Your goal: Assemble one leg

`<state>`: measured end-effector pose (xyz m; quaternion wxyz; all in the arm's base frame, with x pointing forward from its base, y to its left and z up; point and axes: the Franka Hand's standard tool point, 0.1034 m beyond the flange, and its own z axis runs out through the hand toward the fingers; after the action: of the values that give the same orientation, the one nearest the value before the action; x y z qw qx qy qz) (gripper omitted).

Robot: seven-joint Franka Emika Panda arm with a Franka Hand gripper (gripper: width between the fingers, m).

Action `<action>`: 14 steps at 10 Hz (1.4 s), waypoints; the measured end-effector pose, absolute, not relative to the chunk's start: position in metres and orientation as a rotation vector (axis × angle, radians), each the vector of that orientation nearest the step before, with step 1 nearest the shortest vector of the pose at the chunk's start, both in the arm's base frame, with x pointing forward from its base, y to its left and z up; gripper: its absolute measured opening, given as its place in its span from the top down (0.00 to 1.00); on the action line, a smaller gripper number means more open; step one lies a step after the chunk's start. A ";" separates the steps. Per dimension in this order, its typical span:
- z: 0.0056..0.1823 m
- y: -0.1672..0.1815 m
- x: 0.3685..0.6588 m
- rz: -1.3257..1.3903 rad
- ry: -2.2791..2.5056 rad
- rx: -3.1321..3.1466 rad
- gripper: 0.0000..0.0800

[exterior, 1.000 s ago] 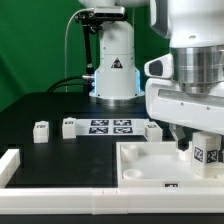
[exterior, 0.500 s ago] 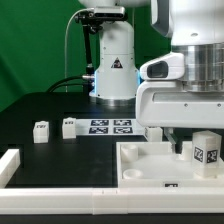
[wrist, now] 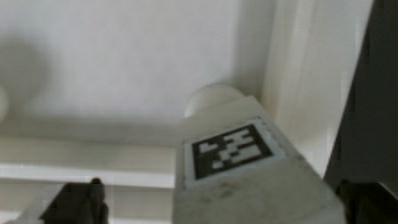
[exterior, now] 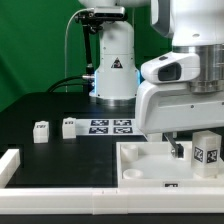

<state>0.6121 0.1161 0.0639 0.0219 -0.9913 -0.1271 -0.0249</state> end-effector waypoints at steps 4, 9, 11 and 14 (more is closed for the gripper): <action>0.063 0.116 0.612 -0.076 -0.375 -3.072 0.65; 0.063 0.115 0.612 -0.051 0.353 -3.056 0.64; 0.062 0.115 0.610 -0.020 0.810 -2.969 0.64; 0.061 0.122 0.607 0.021 1.322 -2.789 0.64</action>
Offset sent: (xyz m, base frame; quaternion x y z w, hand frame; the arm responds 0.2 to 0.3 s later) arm 0.0000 0.0000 0.0000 0.0000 0.0000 0.0899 0.9960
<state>0.6070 0.1217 0.0614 0.0277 -0.9032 0.4282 0.0068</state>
